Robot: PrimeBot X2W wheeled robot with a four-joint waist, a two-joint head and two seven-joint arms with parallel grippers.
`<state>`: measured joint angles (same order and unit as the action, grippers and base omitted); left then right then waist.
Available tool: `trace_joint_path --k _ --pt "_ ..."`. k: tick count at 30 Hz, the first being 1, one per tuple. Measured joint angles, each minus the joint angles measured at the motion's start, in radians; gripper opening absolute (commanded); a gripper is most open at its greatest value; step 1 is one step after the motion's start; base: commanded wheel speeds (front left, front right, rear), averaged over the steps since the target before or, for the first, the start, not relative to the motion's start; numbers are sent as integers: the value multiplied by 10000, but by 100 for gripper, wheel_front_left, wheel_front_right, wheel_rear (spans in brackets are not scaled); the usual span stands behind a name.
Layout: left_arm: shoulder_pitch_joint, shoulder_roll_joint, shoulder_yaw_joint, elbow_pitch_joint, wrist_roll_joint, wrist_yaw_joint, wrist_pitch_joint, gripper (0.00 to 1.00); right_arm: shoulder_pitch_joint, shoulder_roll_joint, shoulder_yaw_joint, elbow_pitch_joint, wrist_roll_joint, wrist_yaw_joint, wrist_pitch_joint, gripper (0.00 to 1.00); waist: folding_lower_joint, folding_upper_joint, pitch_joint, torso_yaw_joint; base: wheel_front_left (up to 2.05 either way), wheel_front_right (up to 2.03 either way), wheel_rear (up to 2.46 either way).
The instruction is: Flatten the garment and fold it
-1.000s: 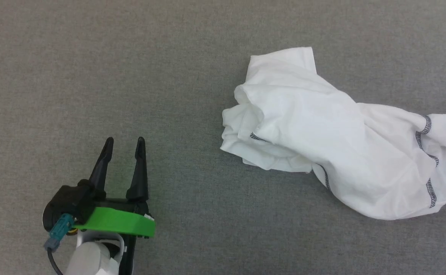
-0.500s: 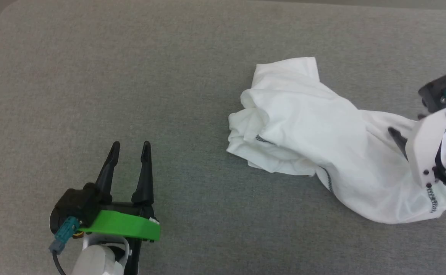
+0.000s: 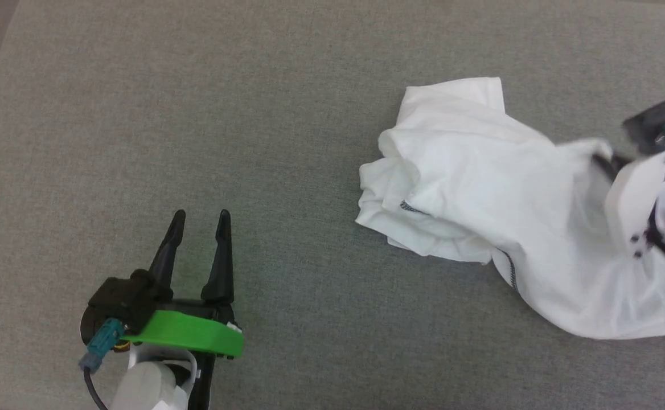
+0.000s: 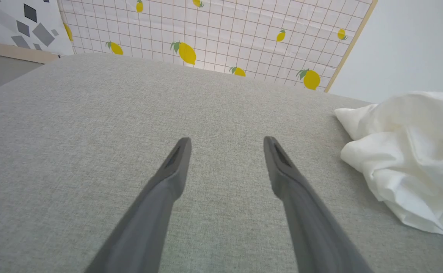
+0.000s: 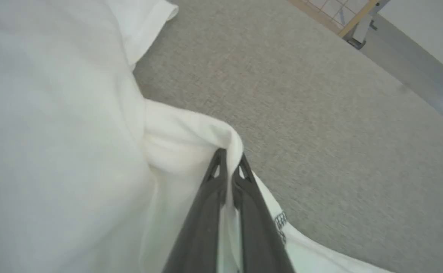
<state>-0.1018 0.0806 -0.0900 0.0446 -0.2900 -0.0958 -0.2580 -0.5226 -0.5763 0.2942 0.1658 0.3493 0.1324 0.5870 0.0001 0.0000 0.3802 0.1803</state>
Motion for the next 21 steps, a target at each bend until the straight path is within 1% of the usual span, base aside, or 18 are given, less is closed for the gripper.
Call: trace_joint_path --k 3,6,10,11,12,14,16,17,18,21 --pt "10 -23 25 52 48 -2 -2 100 -519 73 -723 305 -453 0 -832 0 0 0 -197 -119 0 0 0" --pt "24 -48 44 48 75 -13 -2 100 -731 54 -1860 640 -1053 0 -1313 0 0 0 -411 -277 0 0 0" --pt "42 -71 79 15 77 -15 -2 100 -636 -127 -3582 1089 -2086 0 -1394 0 -1 0 -549 -487 0 0 0" --pt "41 -79 69 4 77 -15 -2 100 -341 -199 -4485 1267 -2792 -2 -1384 0 -1 0 -492 -522 0 0 0" --pt "41 -81 69 4 77 -17 -2 100 -171 -192 -4771 1346 -3055 -2 -1383 0 -1 1 -453 -527 0 0 0" --pt "36 -82 44 12 79 -48 0 100 305 8 -5273 1498 -3499 -2 -1371 0 -1 0 -324 -518 0 0 0" --pt "27 -81 25 17 82 -88 -2 100 565 412 -5561 1618 -3630 -2 -1390 0 0 1 -163 -485 0 0 0" --pt "20 -81 25 17 86 -88 -2 100 627 652 -5586 1662 -3707 -2 -1448 56 0 1 -68 -466 0 0 0" --pt "6 -77 31 15 86 -88 -2 100 636 886 -5580 1695 -3795 -2 -1532 100 0 0 25 -450 0 0 0" --pt "-65 -59 35 23 90 -88 -2 100 597 1392 -5507 1770 -3979 -2 -1833 100 0 0 254 -438 0 0 0"
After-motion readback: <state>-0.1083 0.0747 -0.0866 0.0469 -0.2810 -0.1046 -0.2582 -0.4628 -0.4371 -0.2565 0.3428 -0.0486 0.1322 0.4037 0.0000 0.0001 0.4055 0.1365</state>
